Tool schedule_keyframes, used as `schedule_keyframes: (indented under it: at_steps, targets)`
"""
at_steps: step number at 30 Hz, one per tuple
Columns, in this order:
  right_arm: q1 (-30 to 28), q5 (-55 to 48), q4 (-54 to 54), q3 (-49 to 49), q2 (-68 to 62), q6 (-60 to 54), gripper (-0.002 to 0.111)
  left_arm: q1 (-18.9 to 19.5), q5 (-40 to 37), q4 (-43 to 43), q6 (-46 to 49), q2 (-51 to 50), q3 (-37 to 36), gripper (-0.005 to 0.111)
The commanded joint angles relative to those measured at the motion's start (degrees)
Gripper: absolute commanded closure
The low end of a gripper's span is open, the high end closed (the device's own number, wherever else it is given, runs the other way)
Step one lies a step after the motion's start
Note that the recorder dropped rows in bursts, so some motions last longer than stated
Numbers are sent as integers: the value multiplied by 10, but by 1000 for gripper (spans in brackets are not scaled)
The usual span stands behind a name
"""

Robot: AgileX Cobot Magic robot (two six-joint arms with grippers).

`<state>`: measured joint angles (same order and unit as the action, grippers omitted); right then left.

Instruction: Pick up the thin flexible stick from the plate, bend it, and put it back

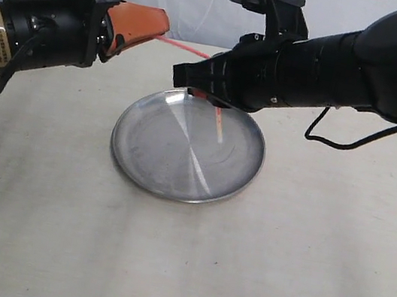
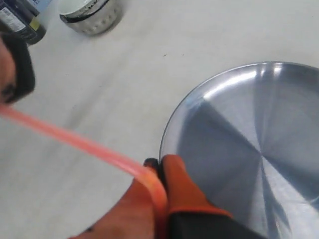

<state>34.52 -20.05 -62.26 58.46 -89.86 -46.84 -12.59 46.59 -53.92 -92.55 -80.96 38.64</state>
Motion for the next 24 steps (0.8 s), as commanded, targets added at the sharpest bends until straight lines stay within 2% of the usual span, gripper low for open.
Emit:
schedule_keyframes:
  at_steps: [1, 6, 24]
  targets:
    - [-2, 40, -56, 7, 10, 5, 109, -42, -32, -44, 2, -1, -3, 107]
    - [-2, 54, -76, 7, 10, 5, 109, -70, -65, -24, 22, -1, -3, 107]
    - [-2, 62, -104, 7, 10, 5, 109, -70, -67, -16, 31, -1, -3, 107]
